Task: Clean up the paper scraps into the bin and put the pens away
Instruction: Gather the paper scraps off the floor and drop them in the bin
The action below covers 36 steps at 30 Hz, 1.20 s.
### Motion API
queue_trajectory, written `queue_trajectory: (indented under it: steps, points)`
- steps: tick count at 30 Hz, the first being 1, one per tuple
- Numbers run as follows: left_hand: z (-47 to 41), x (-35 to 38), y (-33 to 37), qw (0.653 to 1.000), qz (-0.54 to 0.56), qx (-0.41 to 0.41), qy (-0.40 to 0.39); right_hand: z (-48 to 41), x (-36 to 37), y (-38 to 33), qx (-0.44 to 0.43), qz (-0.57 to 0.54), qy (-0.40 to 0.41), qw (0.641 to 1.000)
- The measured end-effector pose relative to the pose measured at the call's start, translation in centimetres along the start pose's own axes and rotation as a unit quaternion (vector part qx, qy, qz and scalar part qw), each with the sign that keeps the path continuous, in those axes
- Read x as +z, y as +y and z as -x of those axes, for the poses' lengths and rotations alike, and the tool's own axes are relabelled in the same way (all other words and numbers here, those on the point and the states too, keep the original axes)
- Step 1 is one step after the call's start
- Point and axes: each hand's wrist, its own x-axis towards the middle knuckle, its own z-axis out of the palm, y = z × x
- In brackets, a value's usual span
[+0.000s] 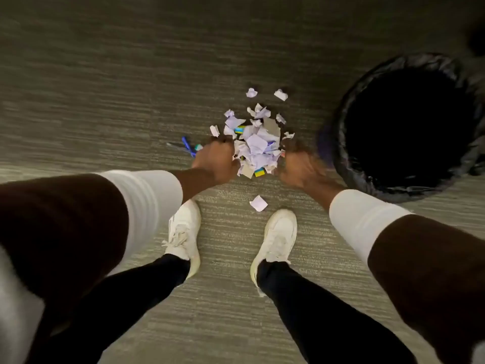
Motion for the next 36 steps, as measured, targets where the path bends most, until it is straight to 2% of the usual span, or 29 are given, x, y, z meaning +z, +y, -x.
queue_trajectory:
  steps: [5,8,11,14,20,25,29,32,36]
  points:
    - [-5.2,6.6,-1.3,0.996,-0.028,0.003,-0.088,-5.1,4.2,1.1,0.022,-0.029,-0.020,0.999]
    - [-7.5,10.0,-2.0,0.994,-0.019,0.001,-0.106,-8.0,6.1,1.2,-0.031,-0.041,-0.007,0.999]
    - [-9.1,12.6,-2.5,0.994,0.028,-0.003,-0.103,-10.2,8.1,1.4,-0.065,-0.035,0.025,0.997]
    - [-10.0,14.4,-2.1,0.996,0.055,0.008,-0.066,-11.5,9.5,1.4,-0.081,-0.005,0.047,0.996]
    - [-10.7,17.1,-0.6,0.995,0.089,-0.035,-0.015,-12.5,12.0,1.3,-0.061,0.008,0.009,0.998]
    - [-9.9,16.7,-0.6,0.992,0.121,-0.039,0.024,-11.8,11.7,1.5,-0.057,-0.041,0.090,0.993]
    - [-8.2,14.4,-0.3,0.988,0.140,-0.040,0.051,-9.8,10.2,1.2,-0.044,-0.065,0.116,0.990]
    - [-6.6,11.9,0.2,0.986,0.142,-0.034,0.083,-7.7,8.7,0.8,-0.009,-0.103,0.150,0.983]
    - [-4.3,8.2,1.5,0.988,0.124,-0.050,0.081,-4.5,6.1,0.1,0.043,-0.153,0.171,0.972]
